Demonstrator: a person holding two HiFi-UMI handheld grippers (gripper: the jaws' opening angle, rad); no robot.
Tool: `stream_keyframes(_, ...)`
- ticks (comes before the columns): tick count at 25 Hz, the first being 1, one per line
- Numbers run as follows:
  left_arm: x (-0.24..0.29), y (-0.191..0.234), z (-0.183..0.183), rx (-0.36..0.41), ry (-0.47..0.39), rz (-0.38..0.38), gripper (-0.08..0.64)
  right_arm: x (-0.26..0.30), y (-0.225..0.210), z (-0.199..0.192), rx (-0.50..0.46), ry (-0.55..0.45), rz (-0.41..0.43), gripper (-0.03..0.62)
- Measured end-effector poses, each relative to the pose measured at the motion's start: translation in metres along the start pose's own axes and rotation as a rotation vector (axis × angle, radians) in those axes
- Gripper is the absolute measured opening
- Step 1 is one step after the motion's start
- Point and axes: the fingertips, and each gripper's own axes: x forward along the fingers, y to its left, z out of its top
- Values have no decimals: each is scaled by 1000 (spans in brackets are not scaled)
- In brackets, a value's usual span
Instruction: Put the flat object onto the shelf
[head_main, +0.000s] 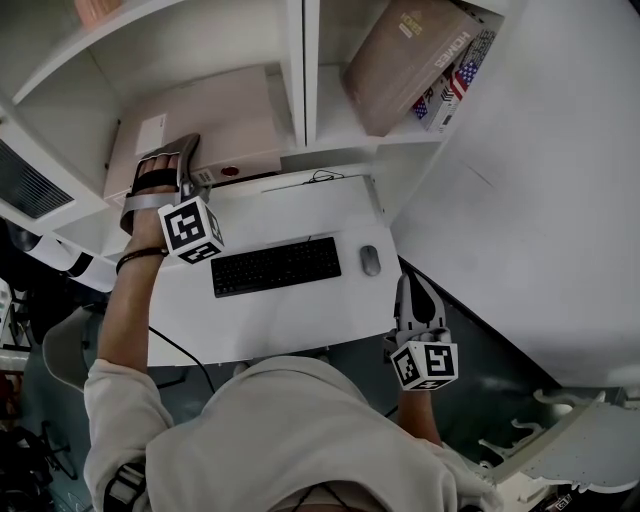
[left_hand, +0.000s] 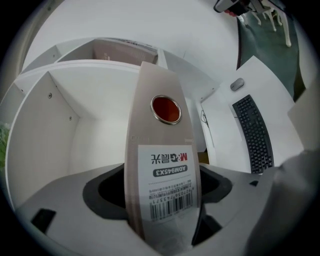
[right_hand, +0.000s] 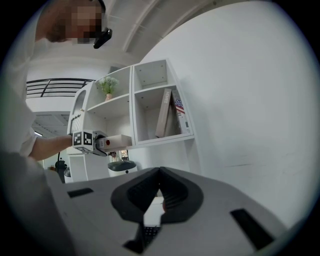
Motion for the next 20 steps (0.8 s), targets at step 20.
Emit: stream_keyframes(20, 38, 4, -5, 0, 1, -80, 442, -3, -7, -2, 4, 13, -35, 3)
